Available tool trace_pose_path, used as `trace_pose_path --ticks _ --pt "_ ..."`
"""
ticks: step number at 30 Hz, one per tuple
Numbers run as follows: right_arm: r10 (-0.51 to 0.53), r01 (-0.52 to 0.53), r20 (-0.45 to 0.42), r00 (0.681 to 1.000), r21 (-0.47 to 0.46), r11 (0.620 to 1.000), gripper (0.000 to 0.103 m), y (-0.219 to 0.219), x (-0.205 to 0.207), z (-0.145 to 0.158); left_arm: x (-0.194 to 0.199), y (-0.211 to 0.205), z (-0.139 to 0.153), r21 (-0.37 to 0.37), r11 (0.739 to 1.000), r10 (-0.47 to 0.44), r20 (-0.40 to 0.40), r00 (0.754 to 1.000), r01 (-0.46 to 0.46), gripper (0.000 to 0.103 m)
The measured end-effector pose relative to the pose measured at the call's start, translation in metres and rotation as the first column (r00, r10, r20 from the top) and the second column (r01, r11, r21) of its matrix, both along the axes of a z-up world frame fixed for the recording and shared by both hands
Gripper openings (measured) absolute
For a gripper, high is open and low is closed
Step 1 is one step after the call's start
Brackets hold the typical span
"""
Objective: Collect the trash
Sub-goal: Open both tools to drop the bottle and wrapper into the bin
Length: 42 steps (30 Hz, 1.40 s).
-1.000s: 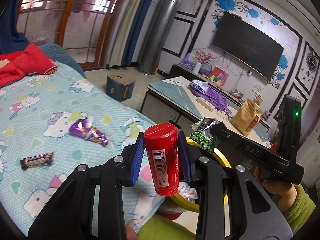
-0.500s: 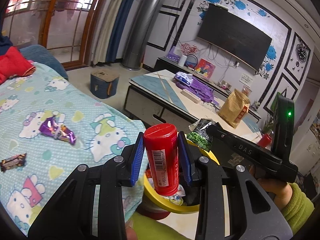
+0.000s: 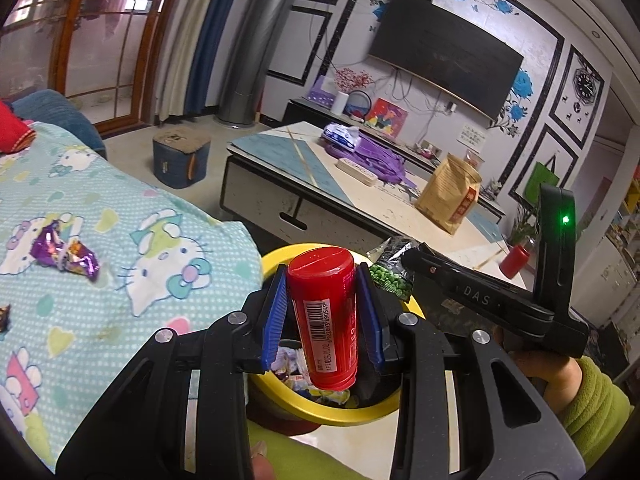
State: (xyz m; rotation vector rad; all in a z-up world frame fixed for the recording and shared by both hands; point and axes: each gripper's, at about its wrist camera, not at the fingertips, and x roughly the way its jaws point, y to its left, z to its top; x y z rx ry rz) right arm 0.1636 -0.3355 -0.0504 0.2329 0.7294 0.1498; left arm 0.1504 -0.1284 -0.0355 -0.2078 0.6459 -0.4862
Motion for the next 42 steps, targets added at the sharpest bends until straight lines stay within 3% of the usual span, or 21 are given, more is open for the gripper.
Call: trace_pose_path --ticks 13,26,27,29,33,35,37,42 --pt "-0.007 0.009 -0.102 0.995 0.026 1.0 0.023 -0.016 0.006 -0.024 0.009 -0.025 -0.022 0.024 0.998 -0.064 -0.028 0.998 0.065 0.027" --pt "-0.033 0.043 -0.131 0.991 0.069 0.997 0.033 -0.032 0.011 -0.033 0.024 -0.042 -0.043 0.052 0.995 -0.083 -0.081 0.993 0.087 0.028" --pt "-0.035 0.044 -0.129 0.991 0.071 0.997 0.036 -0.033 0.011 -0.032 0.025 -0.041 -0.044 0.05 0.995 -0.081 -0.087 0.993 0.086 0.03" --pt "-0.045 0.054 -0.123 0.991 0.073 0.996 0.043 -0.035 0.011 -0.031 0.026 -0.038 -0.045 0.048 0.996 -0.074 -0.092 0.993 0.079 0.049" --pt "-0.058 0.067 -0.106 0.993 0.08 0.995 0.058 -0.037 0.009 -0.027 0.025 -0.031 -0.046 0.036 0.998 -0.056 -0.1 0.993 0.06 0.065" --pt "-0.067 0.075 -0.091 0.994 0.078 0.994 0.065 -0.037 0.008 -0.025 0.024 -0.027 -0.044 0.034 0.998 -0.044 -0.093 0.995 0.047 0.082" --pt "-0.074 0.08 -0.079 0.994 0.077 0.994 0.073 -0.037 0.007 -0.023 0.022 -0.022 -0.039 0.033 0.999 -0.028 -0.075 0.997 0.031 0.092" --pt "-0.077 0.08 -0.042 0.996 0.074 0.994 0.077 -0.034 0.004 -0.015 0.018 -0.012 -0.029 0.057 0.998 0.026 -0.049 0.998 -0.023 0.092"
